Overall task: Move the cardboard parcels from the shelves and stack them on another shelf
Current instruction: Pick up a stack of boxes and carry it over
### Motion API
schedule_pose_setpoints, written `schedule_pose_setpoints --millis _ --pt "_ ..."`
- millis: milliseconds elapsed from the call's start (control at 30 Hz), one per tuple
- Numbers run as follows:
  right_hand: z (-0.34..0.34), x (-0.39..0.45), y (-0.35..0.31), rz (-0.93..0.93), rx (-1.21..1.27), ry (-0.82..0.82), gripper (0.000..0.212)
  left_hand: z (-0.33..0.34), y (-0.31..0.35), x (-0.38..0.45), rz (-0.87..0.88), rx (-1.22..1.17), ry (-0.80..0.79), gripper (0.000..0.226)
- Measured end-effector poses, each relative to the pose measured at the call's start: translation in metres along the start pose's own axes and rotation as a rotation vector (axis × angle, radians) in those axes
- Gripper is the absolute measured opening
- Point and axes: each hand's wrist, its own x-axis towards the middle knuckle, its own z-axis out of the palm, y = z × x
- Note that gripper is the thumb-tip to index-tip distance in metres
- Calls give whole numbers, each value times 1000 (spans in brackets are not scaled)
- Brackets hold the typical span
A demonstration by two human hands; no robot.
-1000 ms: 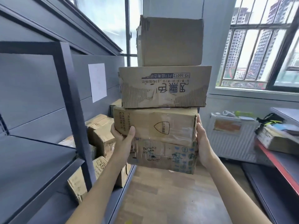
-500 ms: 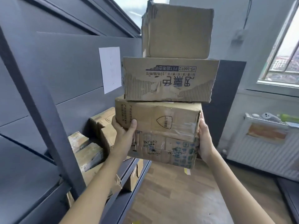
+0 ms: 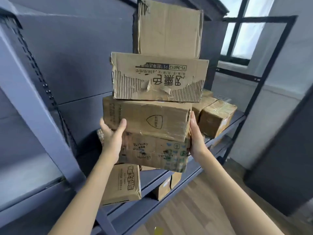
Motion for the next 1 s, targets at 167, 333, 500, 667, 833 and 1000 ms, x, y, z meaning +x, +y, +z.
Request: schedule_pose_setpoints --millis 167,333,500,667,833,1000 --pt "33 46 37 276 86 -132 70 -18 -8 43 -92 111 221 80" --pt "53 85 58 378 64 -193 105 -12 -24 71 -195 165 327 88" --pt "54 111 59 305 102 -241 69 -11 -35 100 -186 202 401 96" --pt "52 107 55 250 179 -199 84 -2 -27 116 -166 222 386 98" --pt "53 84 71 32 -59 -345 95 -19 -27 123 -125 230 442 73" --pt "75 86 83 -51 -278 -360 109 -35 -15 143 -68 371 407 67"
